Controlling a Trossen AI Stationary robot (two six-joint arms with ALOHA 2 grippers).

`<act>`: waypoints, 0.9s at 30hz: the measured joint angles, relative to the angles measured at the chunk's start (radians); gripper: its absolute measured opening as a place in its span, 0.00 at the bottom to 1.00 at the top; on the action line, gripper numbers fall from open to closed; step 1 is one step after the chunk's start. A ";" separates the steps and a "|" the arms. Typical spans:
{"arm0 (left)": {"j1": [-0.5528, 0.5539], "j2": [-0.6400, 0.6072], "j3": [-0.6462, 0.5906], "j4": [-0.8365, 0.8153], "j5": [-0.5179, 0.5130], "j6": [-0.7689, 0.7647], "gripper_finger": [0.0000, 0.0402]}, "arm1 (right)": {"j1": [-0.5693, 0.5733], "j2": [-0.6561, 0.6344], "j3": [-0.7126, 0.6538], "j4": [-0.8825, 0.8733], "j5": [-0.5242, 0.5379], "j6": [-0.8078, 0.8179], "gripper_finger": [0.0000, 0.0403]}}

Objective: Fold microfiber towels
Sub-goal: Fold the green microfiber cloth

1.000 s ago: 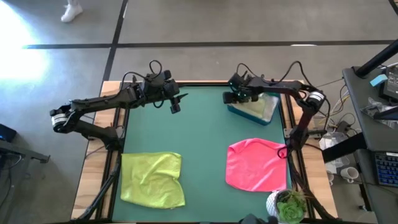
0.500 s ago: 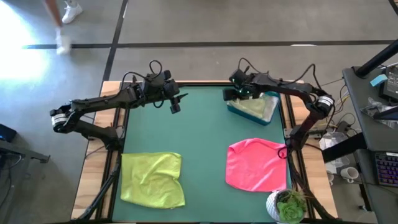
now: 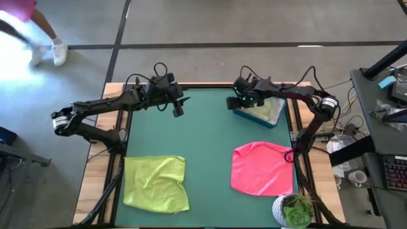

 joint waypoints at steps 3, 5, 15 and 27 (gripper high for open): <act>0.000 -0.004 0.012 -0.060 -0.039 0.001 0.40 | -0.004 -0.032 0.036 -0.055 0.005 -0.029 0.31; 0.000 -0.015 0.019 -0.109 -0.054 0.002 0.40 | -0.004 -0.061 0.057 -0.098 0.011 -0.044 0.31; -0.027 -0.130 0.012 -0.306 -0.049 -0.159 0.40 | 0.127 -0.270 0.076 -0.133 0.034 -0.065 0.31; -0.203 -0.223 -0.160 -0.390 0.205 -0.372 0.40 | 0.412 -0.271 0.072 -0.120 0.081 -0.069 0.31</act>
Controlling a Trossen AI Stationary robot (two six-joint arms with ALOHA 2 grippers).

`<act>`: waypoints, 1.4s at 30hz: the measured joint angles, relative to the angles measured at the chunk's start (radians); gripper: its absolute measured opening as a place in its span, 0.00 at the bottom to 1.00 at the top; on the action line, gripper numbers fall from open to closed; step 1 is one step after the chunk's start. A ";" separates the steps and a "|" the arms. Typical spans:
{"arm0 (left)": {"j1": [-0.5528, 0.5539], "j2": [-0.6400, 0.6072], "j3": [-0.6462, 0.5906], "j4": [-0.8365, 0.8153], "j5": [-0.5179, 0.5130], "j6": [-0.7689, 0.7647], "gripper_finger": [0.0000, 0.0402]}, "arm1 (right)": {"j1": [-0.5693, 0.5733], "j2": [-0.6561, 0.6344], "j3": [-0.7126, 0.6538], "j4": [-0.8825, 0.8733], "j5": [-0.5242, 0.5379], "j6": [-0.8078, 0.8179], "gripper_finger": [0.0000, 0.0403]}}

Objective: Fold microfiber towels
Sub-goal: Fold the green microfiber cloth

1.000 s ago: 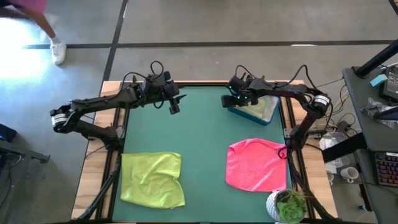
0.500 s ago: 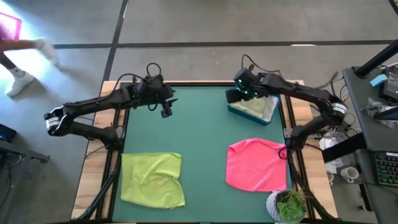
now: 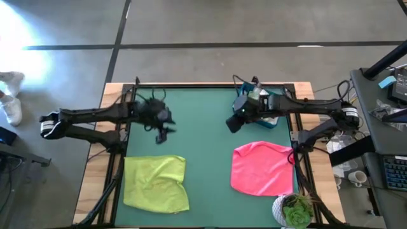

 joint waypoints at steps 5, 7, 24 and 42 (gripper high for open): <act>-0.106 0.004 -0.078 0.000 0.007 -0.072 0.40 | 0.009 0.010 0.000 -0.001 0.029 -0.028 0.31; -0.145 0.014 -0.099 0.002 0.014 -0.112 0.40 | 0.007 0.010 0.000 -0.002 0.031 -0.050 0.31; -0.388 0.450 -0.107 0.255 0.165 -0.282 0.40 | 0.007 -0.019 0.000 -0.095 0.029 -0.180 0.31; -0.271 0.665 -0.002 0.436 -0.407 -0.212 0.40 | 0.007 -0.019 0.000 -0.090 0.029 -0.197 0.31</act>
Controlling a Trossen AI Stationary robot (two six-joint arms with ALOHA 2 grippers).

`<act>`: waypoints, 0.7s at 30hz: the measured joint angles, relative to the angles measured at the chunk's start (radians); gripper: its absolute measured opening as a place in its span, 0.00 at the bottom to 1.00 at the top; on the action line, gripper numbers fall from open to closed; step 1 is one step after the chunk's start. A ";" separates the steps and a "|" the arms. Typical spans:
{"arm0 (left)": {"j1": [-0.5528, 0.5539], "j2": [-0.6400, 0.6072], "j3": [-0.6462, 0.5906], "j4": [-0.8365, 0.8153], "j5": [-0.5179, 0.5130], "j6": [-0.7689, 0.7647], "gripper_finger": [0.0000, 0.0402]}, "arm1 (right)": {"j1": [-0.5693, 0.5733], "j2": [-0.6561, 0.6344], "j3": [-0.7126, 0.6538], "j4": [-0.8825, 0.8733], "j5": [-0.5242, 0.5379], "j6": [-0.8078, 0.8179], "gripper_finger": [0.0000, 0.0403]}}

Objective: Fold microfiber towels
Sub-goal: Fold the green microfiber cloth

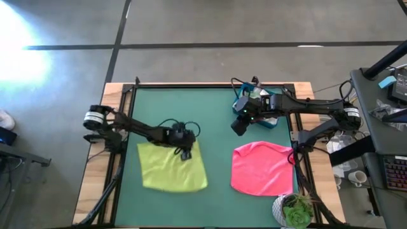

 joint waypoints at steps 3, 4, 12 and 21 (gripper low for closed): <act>0.061 0.016 0.015 0.031 -0.125 0.007 0.40 | 0.000 0.000 0.000 0.001 0.000 0.000 0.31; 0.082 0.017 0.021 0.032 -0.152 0.007 0.40 | 0.000 0.000 0.000 0.001 0.000 0.000 0.31; 0.140 -0.081 0.107 -0.067 -0.149 0.016 0.40 | 0.000 0.012 -0.002 0.002 0.000 -0.009 0.31; -0.028 -0.295 0.111 -0.257 -0.114 0.012 0.40 | 0.027 0.017 -0.005 0.023 -0.150 -0.248 0.31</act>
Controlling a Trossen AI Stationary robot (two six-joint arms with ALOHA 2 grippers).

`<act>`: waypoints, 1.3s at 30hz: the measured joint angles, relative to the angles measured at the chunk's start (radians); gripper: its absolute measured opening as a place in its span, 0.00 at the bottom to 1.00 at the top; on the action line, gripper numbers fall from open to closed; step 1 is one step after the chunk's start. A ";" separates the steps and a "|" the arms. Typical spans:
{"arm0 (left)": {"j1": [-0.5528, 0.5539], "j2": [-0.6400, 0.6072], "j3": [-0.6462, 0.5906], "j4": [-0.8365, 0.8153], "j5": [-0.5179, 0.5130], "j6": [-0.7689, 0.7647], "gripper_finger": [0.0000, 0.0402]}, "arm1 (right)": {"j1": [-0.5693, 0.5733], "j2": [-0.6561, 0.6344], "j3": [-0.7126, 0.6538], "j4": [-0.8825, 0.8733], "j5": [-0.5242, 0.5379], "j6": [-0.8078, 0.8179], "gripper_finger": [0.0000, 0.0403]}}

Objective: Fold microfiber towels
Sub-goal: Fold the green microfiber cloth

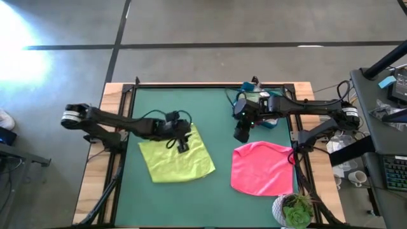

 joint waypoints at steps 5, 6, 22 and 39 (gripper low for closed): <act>-0.145 -0.052 -0.018 -0.017 0.034 -0.170 0.40 | 0.049 0.014 -0.001 0.062 -0.105 -0.192 0.31; -0.176 -0.053 -0.018 -0.024 0.041 -0.201 0.40 | 0.061 0.026 -0.002 0.066 -0.127 -0.230 0.31; -0.521 0.068 0.021 -0.233 0.071 -0.840 0.40 | 0.240 0.300 0.019 0.280 -0.169 -0.601 0.31; -0.427 -0.157 0.007 -1.057 0.167 -1.138 0.40 | 0.010 0.516 0.283 0.368 -0.176 -0.550 0.31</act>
